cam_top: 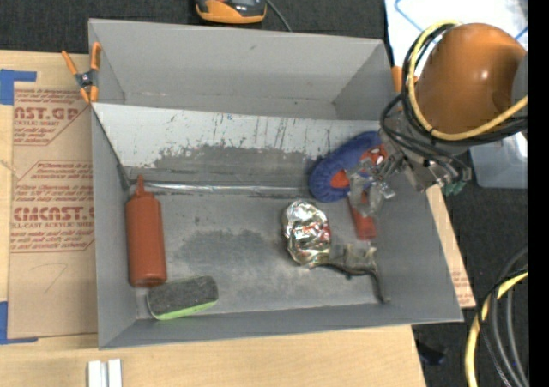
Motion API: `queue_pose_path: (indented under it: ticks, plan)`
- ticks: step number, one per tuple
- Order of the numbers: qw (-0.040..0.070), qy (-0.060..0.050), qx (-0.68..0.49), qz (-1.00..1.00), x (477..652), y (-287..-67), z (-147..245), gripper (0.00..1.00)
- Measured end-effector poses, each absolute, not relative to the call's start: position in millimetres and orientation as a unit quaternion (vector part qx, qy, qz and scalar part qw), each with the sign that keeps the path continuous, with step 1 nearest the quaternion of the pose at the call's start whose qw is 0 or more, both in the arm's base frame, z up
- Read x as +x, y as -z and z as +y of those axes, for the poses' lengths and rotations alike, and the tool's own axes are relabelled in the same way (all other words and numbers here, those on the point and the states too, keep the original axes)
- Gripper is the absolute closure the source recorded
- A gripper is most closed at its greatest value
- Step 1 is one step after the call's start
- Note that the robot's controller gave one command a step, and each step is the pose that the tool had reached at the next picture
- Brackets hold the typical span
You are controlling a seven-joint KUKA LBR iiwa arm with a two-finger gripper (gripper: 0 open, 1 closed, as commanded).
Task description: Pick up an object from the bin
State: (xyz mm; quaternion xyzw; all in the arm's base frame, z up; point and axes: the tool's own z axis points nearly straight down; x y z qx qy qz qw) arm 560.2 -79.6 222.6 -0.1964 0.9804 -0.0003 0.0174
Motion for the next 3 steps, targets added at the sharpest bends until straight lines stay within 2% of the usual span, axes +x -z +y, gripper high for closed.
queue_pose_path:
  ticks: [1,2,3]
  plan:
    - [0.011,-0.005,-0.337,0.941,557.5,-133.8,-52.9,1.0]
    - [0.019,0.0,-0.256,0.966,549.8,-145.8,-59.8,1.0]
    - [0.016,-0.002,-0.328,0.944,570.0,-109.9,-49.2,1.0]
